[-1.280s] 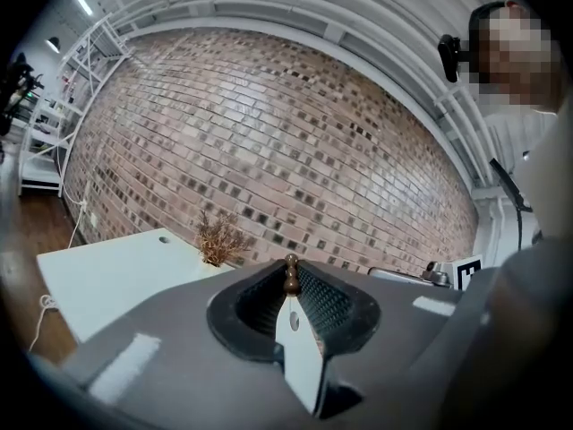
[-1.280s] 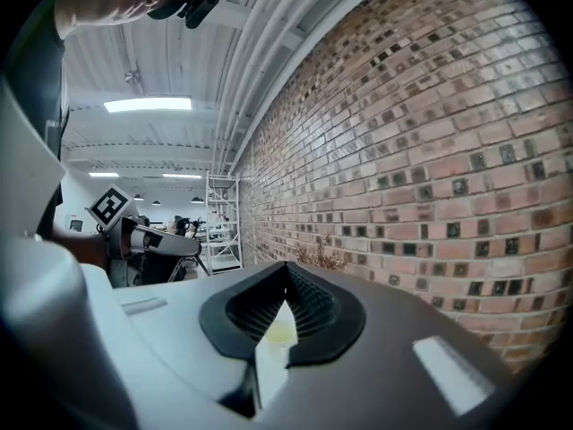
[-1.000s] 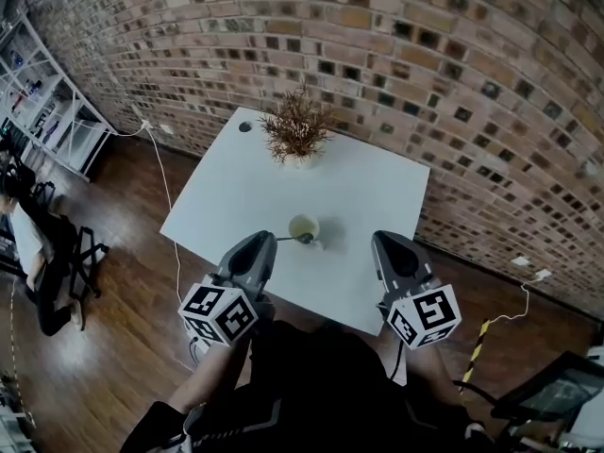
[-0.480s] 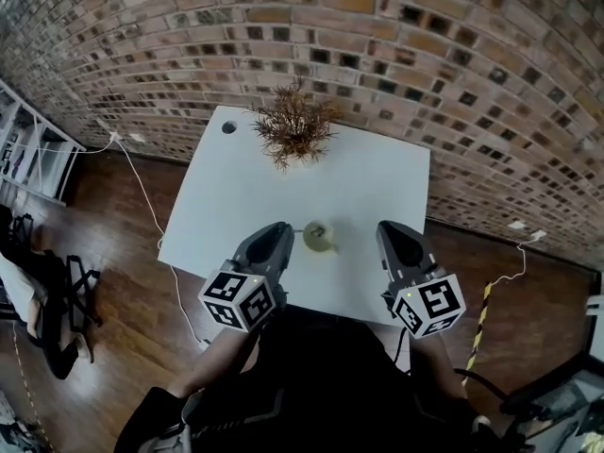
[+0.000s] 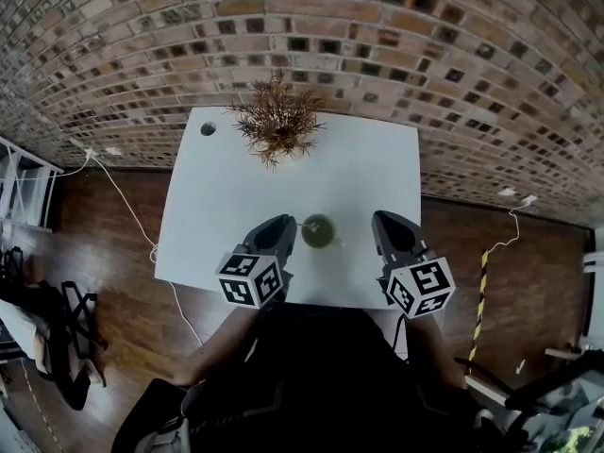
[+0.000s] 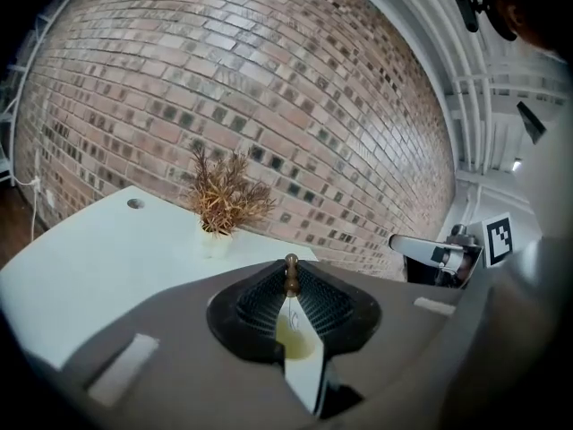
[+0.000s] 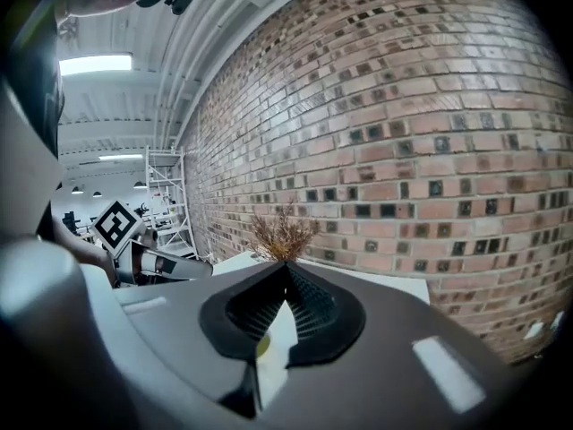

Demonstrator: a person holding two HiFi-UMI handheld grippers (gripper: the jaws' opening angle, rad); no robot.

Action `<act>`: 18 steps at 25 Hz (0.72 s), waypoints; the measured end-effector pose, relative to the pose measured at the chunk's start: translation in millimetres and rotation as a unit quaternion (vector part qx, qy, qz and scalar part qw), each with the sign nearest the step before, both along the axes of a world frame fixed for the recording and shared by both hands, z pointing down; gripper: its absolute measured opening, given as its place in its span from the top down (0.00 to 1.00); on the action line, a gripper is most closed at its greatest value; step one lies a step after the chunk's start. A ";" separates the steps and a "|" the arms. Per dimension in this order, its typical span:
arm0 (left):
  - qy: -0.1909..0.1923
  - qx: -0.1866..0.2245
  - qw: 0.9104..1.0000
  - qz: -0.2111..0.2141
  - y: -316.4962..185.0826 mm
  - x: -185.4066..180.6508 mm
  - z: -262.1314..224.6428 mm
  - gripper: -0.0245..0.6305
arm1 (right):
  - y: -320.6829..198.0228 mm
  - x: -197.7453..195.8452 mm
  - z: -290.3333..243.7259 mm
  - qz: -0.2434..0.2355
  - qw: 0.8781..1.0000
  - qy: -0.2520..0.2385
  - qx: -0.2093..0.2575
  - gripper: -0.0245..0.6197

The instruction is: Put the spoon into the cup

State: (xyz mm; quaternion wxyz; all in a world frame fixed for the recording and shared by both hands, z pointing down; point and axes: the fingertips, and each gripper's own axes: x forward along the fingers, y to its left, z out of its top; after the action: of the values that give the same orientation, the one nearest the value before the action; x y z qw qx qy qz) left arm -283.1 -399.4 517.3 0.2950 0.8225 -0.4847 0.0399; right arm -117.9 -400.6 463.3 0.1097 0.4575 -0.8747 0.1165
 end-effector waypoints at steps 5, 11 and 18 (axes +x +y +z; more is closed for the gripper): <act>-0.012 -0.012 1.000 0.014 -5.2 7.4 20.9 0.91 | -5.1 11.1 33.8 0.035 0.999 -0.002 -0.030 0.95; -0.028 -0.028 0.999 0.017 -11.7 14.9 46.0 0.91 | -1.7 19.5 52.9 0.054 0.997 -0.014 -0.059 0.95; -0.056 -0.031 0.998 0.019 -13.7 22.6 63.0 0.91 | 2.2 26.0 70.8 0.051 0.996 0.002 -0.078 0.95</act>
State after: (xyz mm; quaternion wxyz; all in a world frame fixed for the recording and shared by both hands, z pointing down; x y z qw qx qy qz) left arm -260.5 -413.1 580.3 0.2918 0.8187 -0.4830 0.1062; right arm -91.9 -398.3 534.0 0.1410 0.4918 -0.8381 0.1891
